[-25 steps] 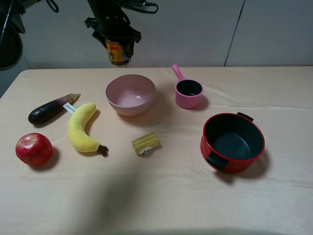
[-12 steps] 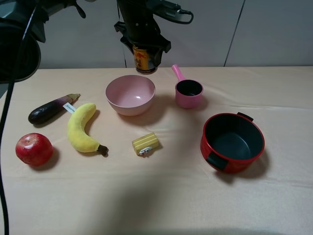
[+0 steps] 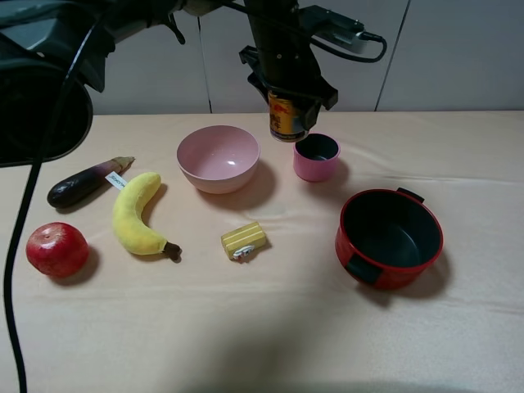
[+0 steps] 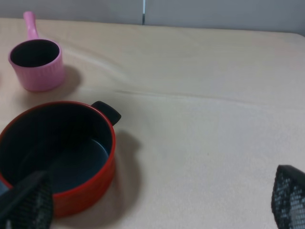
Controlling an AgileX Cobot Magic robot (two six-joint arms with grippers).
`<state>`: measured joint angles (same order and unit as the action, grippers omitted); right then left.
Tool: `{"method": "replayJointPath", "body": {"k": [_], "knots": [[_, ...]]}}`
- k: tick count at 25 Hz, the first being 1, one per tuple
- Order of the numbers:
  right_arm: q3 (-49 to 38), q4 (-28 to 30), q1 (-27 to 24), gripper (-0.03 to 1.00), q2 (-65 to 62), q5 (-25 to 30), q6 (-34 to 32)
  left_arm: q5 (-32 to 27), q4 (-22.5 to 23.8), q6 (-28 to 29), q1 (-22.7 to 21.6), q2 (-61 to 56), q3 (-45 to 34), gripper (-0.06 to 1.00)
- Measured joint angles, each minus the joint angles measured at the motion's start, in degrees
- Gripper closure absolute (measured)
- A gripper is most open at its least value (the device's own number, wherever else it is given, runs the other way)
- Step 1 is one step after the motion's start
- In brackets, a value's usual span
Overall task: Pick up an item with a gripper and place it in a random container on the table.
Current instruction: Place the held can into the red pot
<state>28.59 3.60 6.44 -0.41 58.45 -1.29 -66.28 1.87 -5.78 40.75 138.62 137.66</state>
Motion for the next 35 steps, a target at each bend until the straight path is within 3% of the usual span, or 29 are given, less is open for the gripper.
{"method": "replayJointPath", "body": {"k": [20,35], "knots": [[0.0,0.0,0.0,0.27,0.0,0.0,0.0,0.1,-1.9,0.0,14.9,0.0,0.0,0.27],[0.0,0.0,0.0,0.27,0.0,0.0,0.0,-0.2,-1.9,0.0,18.6,2.4,0.0,0.27]]}}
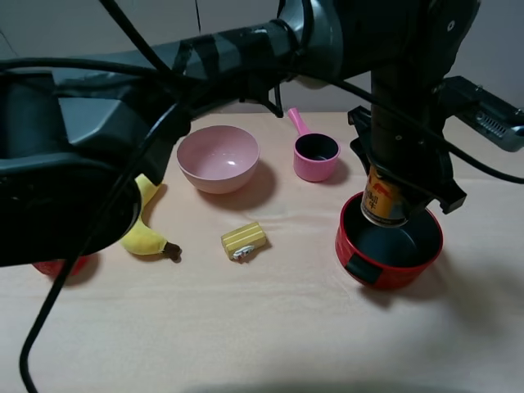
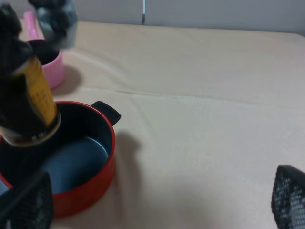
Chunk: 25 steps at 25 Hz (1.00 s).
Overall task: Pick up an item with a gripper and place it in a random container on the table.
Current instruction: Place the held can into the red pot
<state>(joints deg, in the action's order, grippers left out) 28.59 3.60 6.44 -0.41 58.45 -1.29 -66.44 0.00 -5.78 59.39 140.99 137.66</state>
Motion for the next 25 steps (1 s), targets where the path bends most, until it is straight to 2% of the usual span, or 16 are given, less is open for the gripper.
{"method": "replayJointPath", "body": {"k": [9,25], "knots": [[0.0,0.0,0.0,0.27,0.0,0.0,0.0,4.2,0.0,0.0,0.0,3.3,-0.1,0.27],[0.0,0.0,0.0,0.27,0.0,0.0,0.0,6.4,0.0,-0.1,0.1,4.8,-0.1,0.27]]}}
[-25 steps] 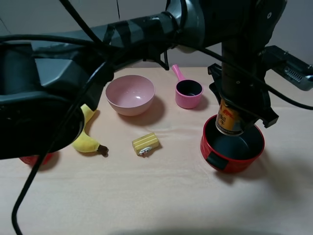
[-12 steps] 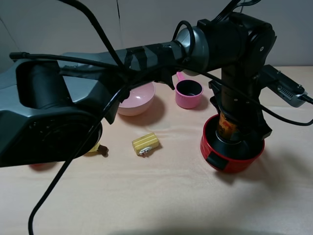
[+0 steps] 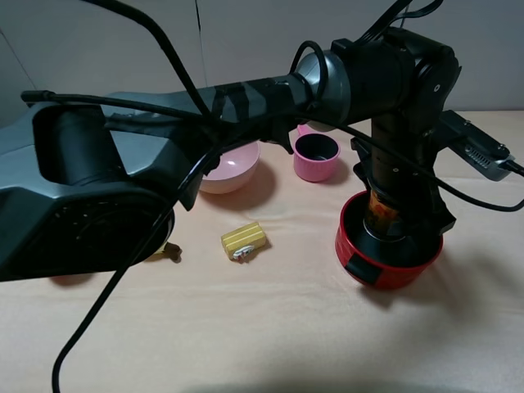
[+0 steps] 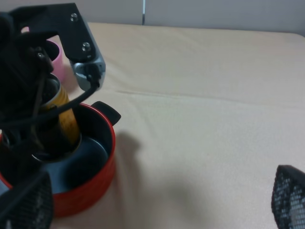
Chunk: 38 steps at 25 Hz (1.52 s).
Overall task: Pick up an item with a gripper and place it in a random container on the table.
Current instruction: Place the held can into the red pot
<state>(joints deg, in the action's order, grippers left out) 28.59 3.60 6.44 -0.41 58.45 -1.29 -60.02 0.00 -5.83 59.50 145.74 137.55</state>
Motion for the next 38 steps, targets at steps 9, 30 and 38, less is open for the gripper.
{"method": "replayJointPath", "body": {"k": [9,30,38], "knots": [[0.0,0.0,0.0,0.27,0.0,0.0,0.0,0.1,0.0,0.0,0.0,3.1,-0.1,0.27],[0.0,0.0,0.0,0.27,0.0,0.0,0.0,2.7,0.0,0.7,0.0,4.0,-0.1,0.27],[0.0,0.0,0.0,0.27,0.0,0.0,0.0,2.6,0.0,1.3,0.0,4.0,-0.1,0.27]]}}
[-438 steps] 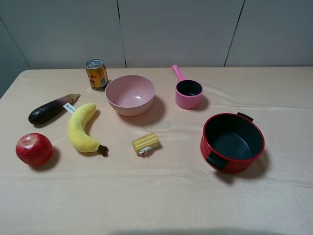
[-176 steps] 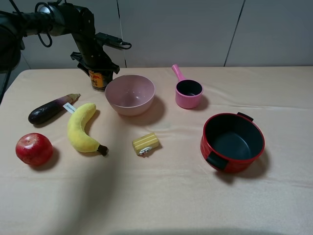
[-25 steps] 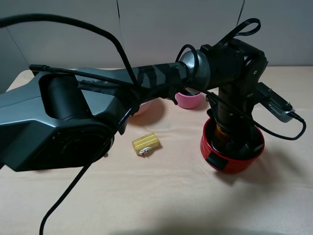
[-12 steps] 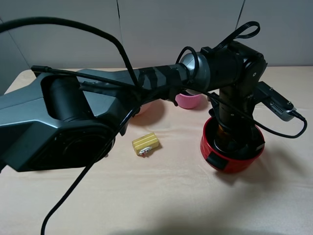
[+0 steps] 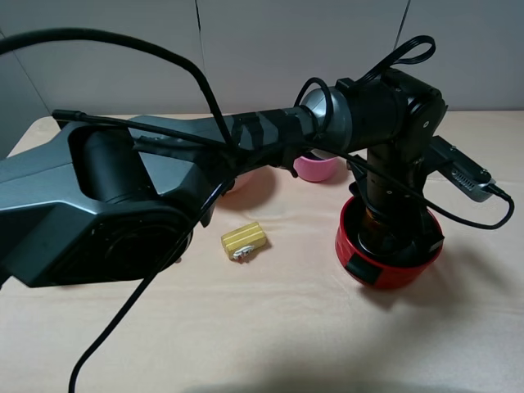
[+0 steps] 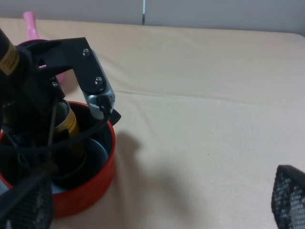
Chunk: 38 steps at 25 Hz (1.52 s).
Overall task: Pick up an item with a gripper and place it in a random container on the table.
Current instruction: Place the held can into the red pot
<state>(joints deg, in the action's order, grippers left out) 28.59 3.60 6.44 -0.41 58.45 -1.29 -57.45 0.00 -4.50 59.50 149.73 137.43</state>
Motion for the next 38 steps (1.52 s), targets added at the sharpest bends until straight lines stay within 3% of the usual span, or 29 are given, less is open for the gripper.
{"method": "replayJointPath", "body": {"k": [38], "knots": [[0.0,0.0,0.0,0.27,0.0,0.0,0.0,-0.7,0.0,0.3,0.0,0.0,0.0,0.26]]}}
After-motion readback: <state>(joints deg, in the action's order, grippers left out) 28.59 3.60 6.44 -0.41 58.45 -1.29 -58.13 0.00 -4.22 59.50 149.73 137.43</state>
